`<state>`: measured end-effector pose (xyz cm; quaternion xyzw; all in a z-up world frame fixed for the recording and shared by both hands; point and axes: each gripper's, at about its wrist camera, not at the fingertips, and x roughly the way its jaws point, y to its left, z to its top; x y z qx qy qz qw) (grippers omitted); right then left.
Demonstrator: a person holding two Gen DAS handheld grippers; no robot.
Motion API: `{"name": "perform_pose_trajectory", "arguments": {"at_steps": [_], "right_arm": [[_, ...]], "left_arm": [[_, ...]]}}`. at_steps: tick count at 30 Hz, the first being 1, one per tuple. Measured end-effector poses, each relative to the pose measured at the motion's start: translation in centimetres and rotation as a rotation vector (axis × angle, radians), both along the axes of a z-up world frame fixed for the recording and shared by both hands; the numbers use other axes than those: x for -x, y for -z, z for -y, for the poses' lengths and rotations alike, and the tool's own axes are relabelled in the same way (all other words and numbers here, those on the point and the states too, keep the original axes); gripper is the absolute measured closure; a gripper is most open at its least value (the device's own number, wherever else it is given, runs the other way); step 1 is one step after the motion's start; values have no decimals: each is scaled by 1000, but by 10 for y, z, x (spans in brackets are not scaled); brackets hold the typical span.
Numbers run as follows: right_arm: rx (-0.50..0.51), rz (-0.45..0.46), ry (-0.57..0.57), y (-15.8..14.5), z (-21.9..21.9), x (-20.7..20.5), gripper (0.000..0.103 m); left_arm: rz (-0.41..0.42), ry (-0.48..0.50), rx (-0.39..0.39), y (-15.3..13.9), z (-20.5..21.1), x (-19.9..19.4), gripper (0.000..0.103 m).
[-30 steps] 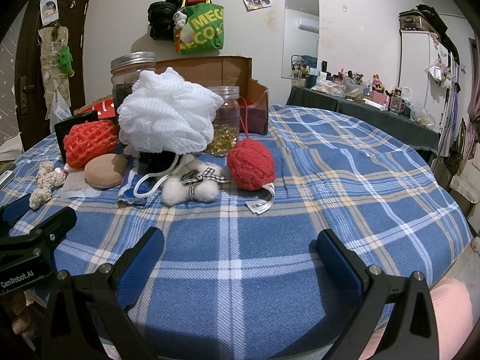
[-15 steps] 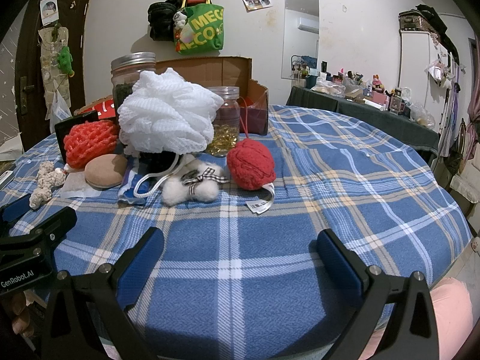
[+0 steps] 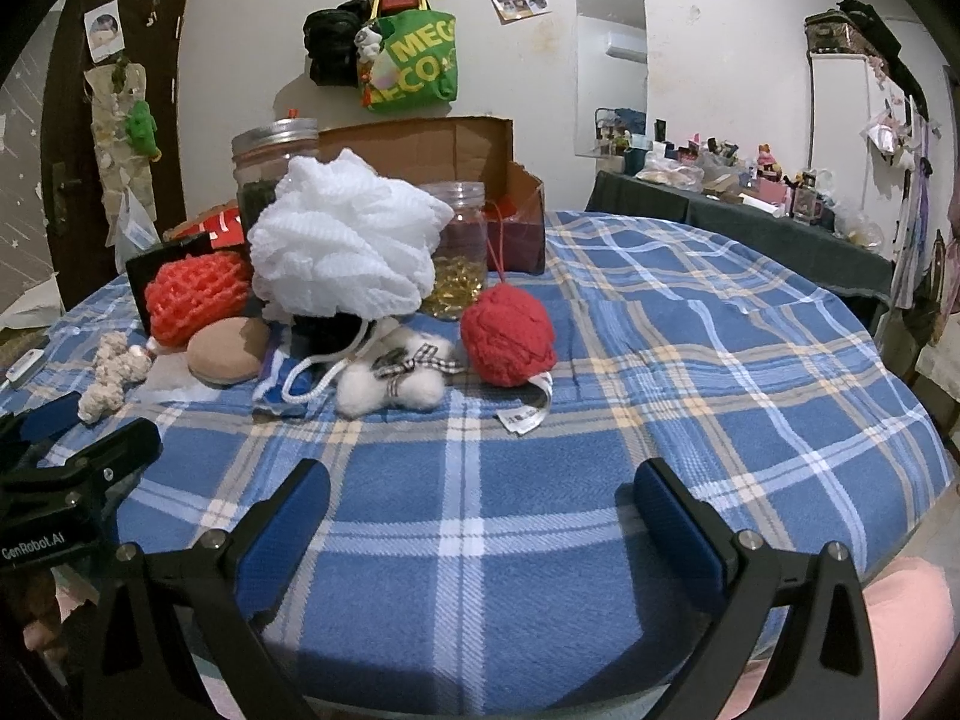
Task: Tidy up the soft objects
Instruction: 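Grasp the coral mesh ball with the left gripper while the right gripper grasps the white mesh pouf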
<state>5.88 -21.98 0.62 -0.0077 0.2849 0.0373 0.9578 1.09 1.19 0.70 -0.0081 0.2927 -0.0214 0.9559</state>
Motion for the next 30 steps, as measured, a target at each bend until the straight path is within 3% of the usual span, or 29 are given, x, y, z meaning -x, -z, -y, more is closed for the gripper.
{"name": "perform_pose_trajectory", "arguments": {"at_steps": [13, 26, 30], "right_arm": [[-89, 56, -104, -47, 0, -28, 0], [-122, 6, -229, -61, -15, -81, 0], [-150, -29, -272, -57, -18, -93, 0]], "left_arm": [[73, 81, 11, -44, -9, -20, 0], [-15, 152, 49, -51, -11, -67, 0], [-35, 169, 39, -48, -8, -77, 6]]}}
